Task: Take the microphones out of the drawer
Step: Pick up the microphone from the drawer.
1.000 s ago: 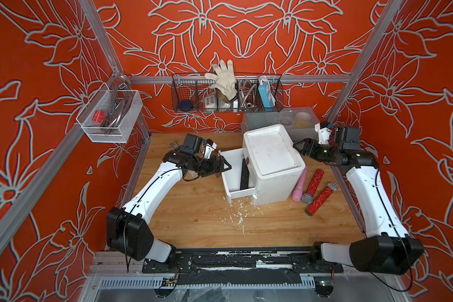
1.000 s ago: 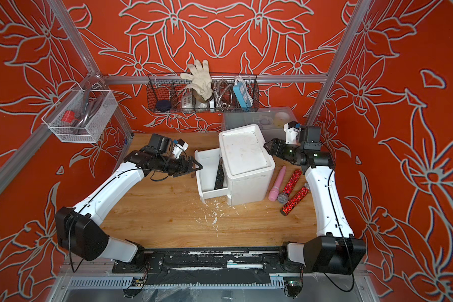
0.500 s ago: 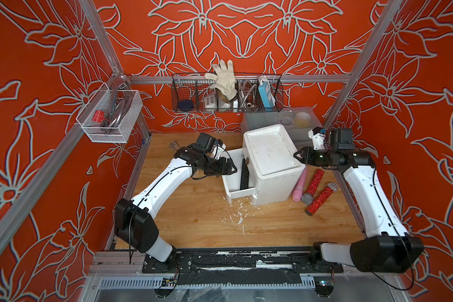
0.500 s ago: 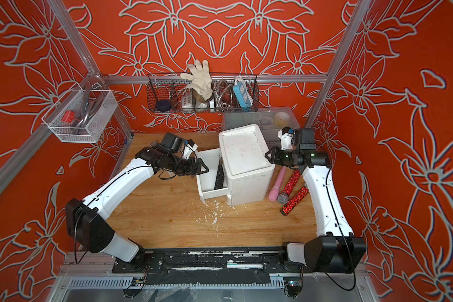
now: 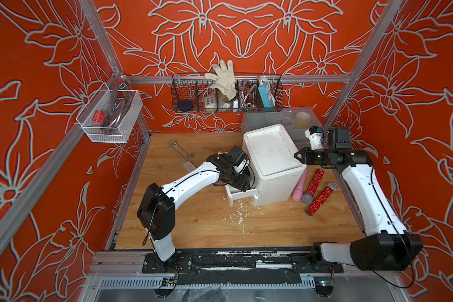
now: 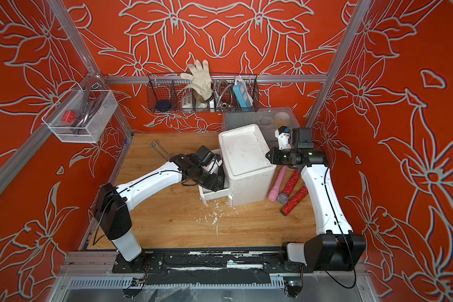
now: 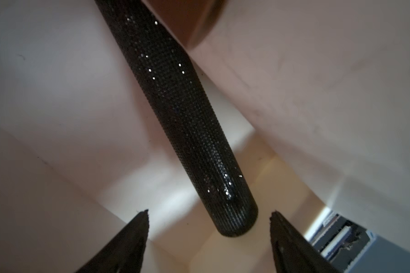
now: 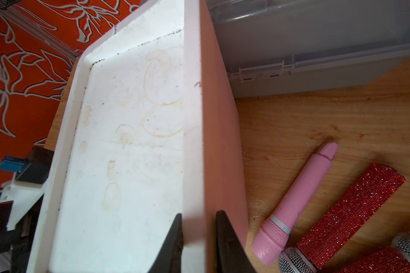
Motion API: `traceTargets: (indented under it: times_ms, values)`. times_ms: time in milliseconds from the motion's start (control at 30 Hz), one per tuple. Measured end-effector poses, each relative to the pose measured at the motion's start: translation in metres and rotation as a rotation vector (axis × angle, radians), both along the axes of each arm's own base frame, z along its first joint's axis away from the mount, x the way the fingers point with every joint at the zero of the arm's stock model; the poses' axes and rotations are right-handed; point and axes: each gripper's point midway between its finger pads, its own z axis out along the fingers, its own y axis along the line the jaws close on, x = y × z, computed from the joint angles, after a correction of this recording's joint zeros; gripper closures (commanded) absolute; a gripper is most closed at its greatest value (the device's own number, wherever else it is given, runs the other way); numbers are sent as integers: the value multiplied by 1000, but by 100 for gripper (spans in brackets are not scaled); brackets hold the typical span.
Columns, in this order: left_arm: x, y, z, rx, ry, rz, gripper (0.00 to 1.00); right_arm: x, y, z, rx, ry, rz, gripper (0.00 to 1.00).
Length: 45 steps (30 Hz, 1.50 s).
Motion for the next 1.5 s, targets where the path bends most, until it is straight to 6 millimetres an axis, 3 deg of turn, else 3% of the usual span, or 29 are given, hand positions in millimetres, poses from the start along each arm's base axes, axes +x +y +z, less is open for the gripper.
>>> traceTargets:
  times_ms: [567,767,1000,1267,1400,1500]
  values:
    - [25,-14,-7,-11,-53,81,23,1,-1,0,-11,-1,-13,90]
    - [39,-21,-9,-3,-77,117,31,4,-5,0,-21,2,-41,90]
    - [47,-18,-11,66,-98,137,51,6,-8,1,-24,4,-58,91]
    - [47,-15,-11,92,-110,139,42,6,-7,1,-24,10,-58,91]
    - [46,-17,-11,79,-98,147,26,6,-7,1,-22,10,-60,91]
    - [47,-17,-15,88,-94,157,25,6,-7,1,-22,10,-61,91]
